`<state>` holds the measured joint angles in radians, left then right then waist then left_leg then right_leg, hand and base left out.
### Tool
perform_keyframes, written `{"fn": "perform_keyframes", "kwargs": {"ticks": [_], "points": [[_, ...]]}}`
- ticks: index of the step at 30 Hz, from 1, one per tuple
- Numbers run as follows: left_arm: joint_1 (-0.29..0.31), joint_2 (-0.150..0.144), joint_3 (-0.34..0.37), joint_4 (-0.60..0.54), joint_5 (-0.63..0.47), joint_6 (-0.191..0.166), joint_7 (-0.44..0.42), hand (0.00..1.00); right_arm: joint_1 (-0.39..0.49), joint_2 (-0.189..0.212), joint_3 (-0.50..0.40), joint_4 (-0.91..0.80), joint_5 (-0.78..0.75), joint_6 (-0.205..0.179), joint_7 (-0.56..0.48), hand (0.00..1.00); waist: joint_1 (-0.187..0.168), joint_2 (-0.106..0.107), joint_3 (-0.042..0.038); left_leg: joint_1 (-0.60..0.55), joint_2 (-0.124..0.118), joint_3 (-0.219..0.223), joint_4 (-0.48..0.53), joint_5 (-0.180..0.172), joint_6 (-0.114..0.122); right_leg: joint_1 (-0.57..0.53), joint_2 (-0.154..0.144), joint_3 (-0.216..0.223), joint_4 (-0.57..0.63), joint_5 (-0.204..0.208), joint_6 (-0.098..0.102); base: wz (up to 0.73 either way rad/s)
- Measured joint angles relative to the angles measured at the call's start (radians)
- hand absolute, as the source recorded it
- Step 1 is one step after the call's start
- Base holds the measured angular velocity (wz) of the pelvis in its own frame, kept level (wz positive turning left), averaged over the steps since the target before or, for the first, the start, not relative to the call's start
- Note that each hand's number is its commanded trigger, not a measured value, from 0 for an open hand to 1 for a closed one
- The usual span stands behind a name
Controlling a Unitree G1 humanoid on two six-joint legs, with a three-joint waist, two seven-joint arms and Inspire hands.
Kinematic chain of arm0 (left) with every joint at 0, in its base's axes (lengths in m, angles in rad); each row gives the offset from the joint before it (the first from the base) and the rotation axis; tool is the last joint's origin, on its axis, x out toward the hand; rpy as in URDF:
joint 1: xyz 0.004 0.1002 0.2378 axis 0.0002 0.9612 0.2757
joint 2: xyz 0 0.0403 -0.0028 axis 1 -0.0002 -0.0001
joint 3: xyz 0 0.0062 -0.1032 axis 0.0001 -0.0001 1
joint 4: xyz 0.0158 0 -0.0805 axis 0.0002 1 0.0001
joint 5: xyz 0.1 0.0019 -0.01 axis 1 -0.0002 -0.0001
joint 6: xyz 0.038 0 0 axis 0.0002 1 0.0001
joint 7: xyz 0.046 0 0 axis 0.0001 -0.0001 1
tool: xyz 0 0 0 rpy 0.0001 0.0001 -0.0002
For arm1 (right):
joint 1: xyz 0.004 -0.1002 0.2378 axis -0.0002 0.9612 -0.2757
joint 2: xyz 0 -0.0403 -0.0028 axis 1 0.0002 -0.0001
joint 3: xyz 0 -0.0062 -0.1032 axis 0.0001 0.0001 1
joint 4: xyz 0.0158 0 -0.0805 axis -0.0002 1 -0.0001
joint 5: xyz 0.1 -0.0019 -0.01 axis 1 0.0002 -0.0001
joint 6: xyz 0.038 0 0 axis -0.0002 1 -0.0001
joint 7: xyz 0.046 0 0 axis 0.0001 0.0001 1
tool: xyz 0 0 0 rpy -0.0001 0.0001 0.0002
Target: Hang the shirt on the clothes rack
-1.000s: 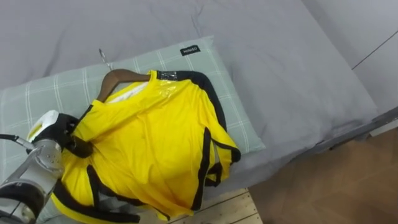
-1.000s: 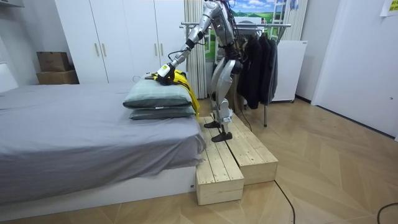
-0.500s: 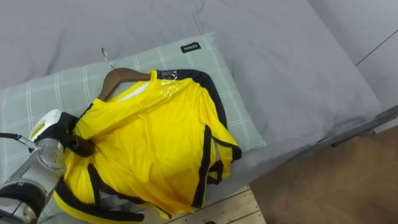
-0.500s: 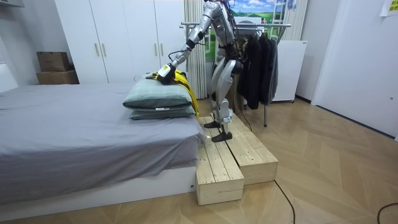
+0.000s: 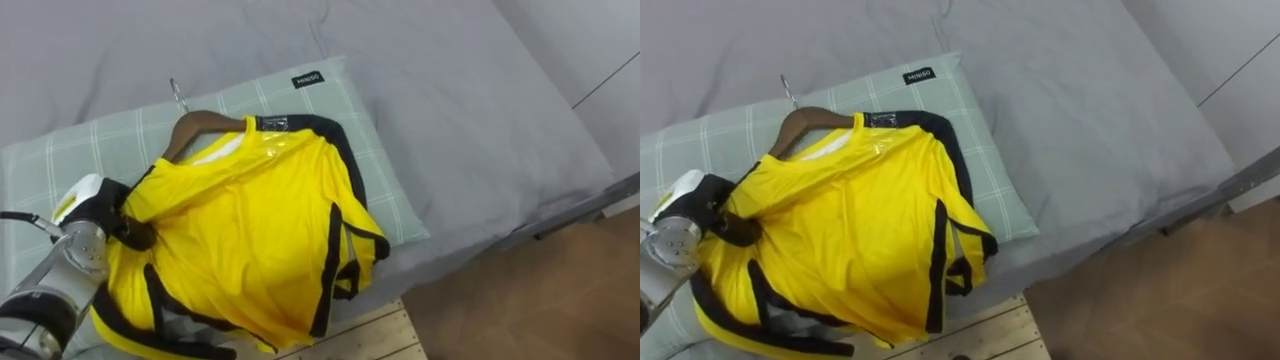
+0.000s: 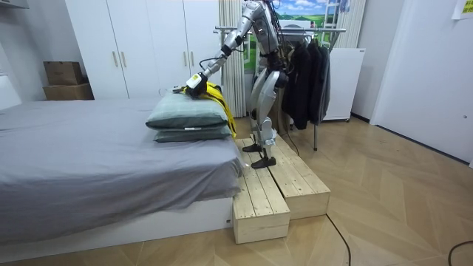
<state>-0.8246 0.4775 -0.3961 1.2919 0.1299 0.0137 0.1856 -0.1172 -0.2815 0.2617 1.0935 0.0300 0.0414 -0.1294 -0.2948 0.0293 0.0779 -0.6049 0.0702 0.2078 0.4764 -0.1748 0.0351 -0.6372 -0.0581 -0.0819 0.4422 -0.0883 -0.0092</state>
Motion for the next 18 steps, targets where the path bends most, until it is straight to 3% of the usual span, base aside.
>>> {"fn": "perform_keyframes", "kwargs": {"ticks": [7, 10, 14, 15, 18], "points": [[0.034, -0.003, 0.014, -0.089, 0.055, -0.040, 0.032, 1.00, 0.010, 0.005, -0.001, 0.030, 0.008, -0.055, -0.003, 0.00, 0.034, 0.012, -0.0042, 0.117, -0.016, -0.006, -0.082, 0.021, -0.006, 0.105, -0.003, -0.001, -0.053, 0.005, 0.003, 0.00], [0.104, -0.010, 0.033, -0.172, 0.092, -0.078, 0.078, 1.00, 0.028, 0.004, 0.000, 0.034, 0.014, -0.075, -0.014, 0.00, 0.046, 0.019, -0.0088, 0.183, -0.022, -0.007, -0.119, 0.023, -0.010, 0.166, -0.005, -0.005, -0.069, -0.005, 0.005, 0.02], [0.133, -0.026, 0.045, -0.205, 0.161, -0.106, 0.124, 1.00, 0.042, 0.003, -0.001, 0.037, 0.013, -0.086, -0.018, 0.00, 0.064, 0.025, -0.0177, 0.240, -0.034, -0.008, -0.157, 0.031, -0.011, 0.206, -0.013, -0.007, -0.072, -0.016, 0.009, 0.04], [0.159, -0.026, 0.065, -0.223, 0.180, -0.109, 0.137, 1.00, 0.049, 0.003, -0.012, 0.032, 0.015, -0.088, -0.018, 0.00, 0.067, 0.031, -0.0270, 0.254, -0.034, -0.008, -0.165, 0.032, -0.011, 0.221, -0.012, -0.008, -0.081, -0.016, 0.009, 0.00], [0.216, -0.027, 0.081, -0.290, 0.236, -0.111, 0.164, 1.00, 0.084, 0.005, -0.019, 0.030, 0.029, -0.098, -0.019, 0.00, 0.079, 0.036, -0.0365, 0.313, -0.035, -0.021, -0.184, 0.034, -0.015, 0.287, -0.011, -0.026, -0.109, -0.018, 0.008, 0.10]]}}
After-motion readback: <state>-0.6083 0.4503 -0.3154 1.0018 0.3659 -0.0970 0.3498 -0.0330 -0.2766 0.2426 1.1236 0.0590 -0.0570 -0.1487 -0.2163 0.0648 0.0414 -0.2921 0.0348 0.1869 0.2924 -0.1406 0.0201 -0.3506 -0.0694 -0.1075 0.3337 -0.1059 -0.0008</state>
